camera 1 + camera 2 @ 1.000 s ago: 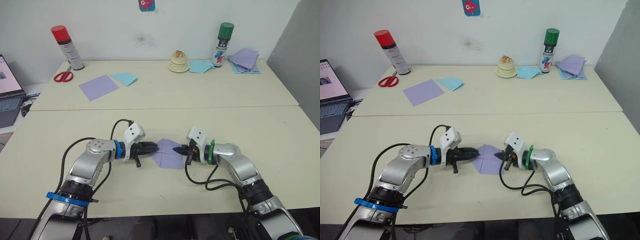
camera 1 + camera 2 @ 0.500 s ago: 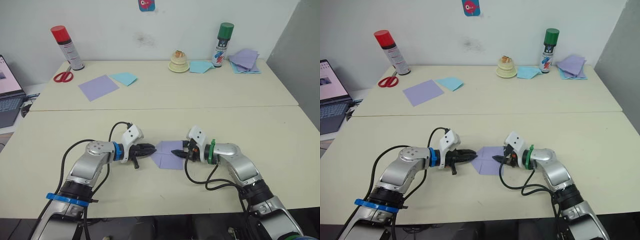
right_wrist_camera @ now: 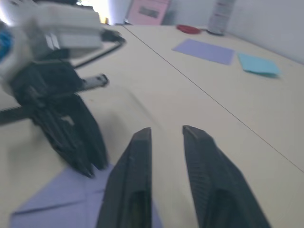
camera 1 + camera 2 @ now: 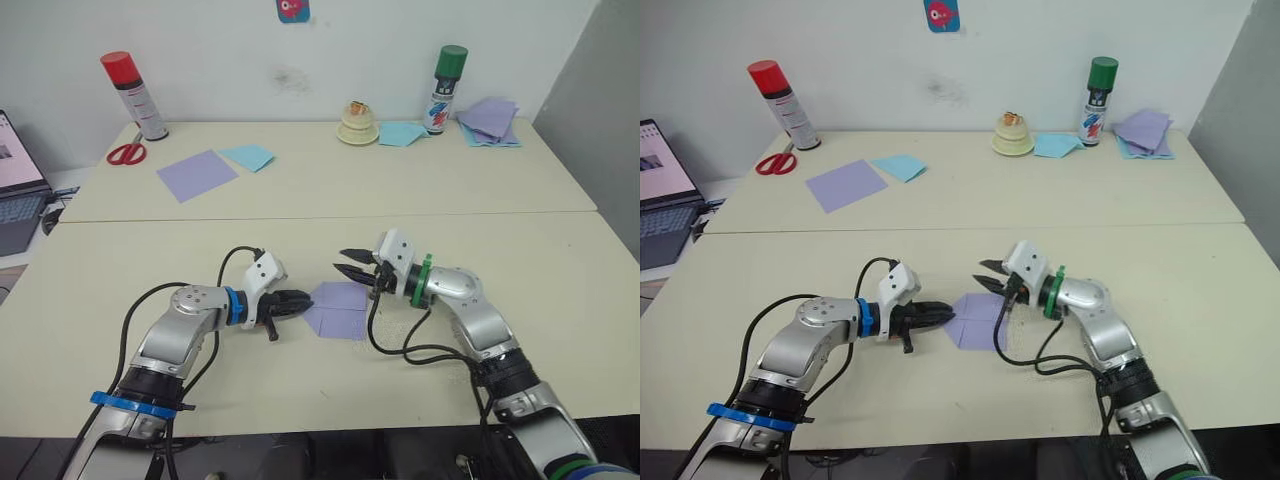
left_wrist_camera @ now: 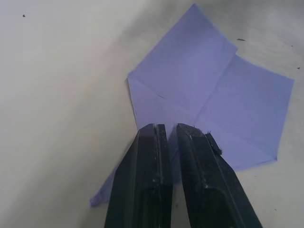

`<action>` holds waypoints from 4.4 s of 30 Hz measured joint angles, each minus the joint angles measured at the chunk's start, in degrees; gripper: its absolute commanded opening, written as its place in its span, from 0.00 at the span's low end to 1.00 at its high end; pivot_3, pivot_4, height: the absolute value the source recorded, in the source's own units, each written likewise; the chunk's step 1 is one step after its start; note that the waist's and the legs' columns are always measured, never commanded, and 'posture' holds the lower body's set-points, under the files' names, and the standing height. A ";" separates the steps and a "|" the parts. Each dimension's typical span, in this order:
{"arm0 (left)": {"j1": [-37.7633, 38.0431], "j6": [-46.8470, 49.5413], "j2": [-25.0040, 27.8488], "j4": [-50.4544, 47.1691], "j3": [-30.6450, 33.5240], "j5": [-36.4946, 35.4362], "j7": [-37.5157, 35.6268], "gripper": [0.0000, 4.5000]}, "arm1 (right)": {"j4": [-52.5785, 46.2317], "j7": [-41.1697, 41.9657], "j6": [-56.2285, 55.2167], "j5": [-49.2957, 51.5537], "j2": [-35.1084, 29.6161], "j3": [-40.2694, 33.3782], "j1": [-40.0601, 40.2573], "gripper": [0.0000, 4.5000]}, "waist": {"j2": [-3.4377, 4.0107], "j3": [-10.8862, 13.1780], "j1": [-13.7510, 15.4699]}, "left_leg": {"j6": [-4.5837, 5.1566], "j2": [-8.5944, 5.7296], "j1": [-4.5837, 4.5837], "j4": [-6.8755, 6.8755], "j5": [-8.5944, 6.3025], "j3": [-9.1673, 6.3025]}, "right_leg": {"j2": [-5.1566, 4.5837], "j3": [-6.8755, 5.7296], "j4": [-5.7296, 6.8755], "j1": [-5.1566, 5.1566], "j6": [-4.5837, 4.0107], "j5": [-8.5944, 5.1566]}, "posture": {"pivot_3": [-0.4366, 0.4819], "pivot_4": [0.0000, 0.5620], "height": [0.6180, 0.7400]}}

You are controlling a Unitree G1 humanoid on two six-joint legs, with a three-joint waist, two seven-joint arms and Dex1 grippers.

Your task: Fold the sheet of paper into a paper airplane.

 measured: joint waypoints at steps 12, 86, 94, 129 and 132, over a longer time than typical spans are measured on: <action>-0.65 -0.87 -0.03 1.37 -0.34 0.07 -0.18 0.15 | 1.28 3.38 6.12 -7.75 -5.41 8.24 0.21 0.00 | 0.01 -0.01 0.02 | 0.00 -0.01 0.06 0.02 0.00 -0.01 | 0.00 -0.02 0.01 0.06 0.01 -0.01 | 0.48 0.27 1.00; 4.23 15.23 15.83 -27.81 15.51 -21.65 -4.74 1.00 | -7.51 1.07 32.10 13.54 -7.79 -9.22 1.57 1.00 | 0.02 0.03 -0.01 | 0.00 0.00 -0.34 0.00 0.00 -0.06 | -0.04 -0.09 -0.07 -0.22 0.00 -0.01 | 0.48 0.27 1.00; 5.15 15.06 16.19 -28.20 14.88 -21.30 -3.57 1.00 | -0.39 -0.02 40.73 14.76 -2.88 -6.30 -2.84 0.96 | 0.03 0.04 -0.12 | 0.00 0.03 -0.38 -0.01 0.00 -0.05 | 0.01 -0.06 -0.08 -0.24 -0.01 -0.01 | 0.48 0.27 1.00; 10.03 17.72 19.71 -28.38 22.25 -25.42 0.21 1.00 | 4.74 7.20 -28.74 -9.53 -9.33 9.08 2.65 0.29 | 0.03 0.16 0.02 | -0.02 0.04 -0.33 0.00 0.00 0.02 | -0.01 0.00 -0.07 -0.23 -0.01 0.00 | 0.48 0.27 1.00; 10.42 17.80 19.74 -28.77 22.35 -25.68 0.27 1.00 | -1.73 11.69 -21.28 -3.41 -12.86 7.92 4.72 0.44 | 0.04 0.16 0.01 | -0.01 0.06 -0.31 0.01 0.00 -0.02 | 0.00 -0.02 -0.08 -0.20 -0.01 -0.01 | 0.48 0.27 1.00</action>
